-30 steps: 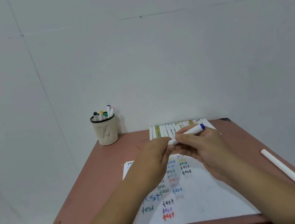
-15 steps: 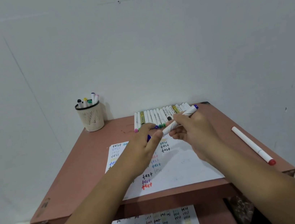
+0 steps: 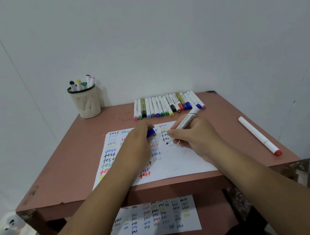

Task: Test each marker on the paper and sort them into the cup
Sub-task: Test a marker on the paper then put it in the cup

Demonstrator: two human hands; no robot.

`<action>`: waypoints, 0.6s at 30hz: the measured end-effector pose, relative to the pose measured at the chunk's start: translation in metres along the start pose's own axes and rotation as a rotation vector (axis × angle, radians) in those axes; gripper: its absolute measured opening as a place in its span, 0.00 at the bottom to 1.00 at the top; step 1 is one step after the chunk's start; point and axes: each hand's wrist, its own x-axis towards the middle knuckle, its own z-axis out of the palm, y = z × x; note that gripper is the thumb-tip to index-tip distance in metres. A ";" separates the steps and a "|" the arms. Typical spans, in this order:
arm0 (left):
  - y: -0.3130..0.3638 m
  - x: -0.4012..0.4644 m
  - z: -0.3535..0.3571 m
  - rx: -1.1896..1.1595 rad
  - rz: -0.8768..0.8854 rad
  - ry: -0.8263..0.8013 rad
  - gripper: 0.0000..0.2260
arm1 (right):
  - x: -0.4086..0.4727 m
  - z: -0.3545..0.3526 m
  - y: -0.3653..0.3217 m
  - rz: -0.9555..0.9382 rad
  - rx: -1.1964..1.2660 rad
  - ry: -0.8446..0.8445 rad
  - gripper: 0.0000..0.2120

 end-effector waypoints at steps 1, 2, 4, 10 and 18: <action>0.000 -0.001 0.001 0.020 -0.007 -0.004 0.12 | 0.000 0.001 0.000 0.004 -0.034 -0.011 0.03; 0.001 0.000 0.000 0.030 -0.010 -0.003 0.12 | 0.000 0.002 0.001 0.006 -0.063 -0.015 0.03; 0.004 0.000 -0.001 0.028 -0.010 -0.007 0.11 | 0.001 0.004 0.002 0.017 -0.102 -0.016 0.03; 0.019 0.004 -0.010 0.108 -0.036 -0.070 0.10 | 0.001 0.006 0.003 0.050 -0.142 -0.032 0.04; 0.003 0.003 -0.001 0.124 0.072 -0.021 0.13 | 0.007 0.006 0.008 0.025 -0.205 0.031 0.07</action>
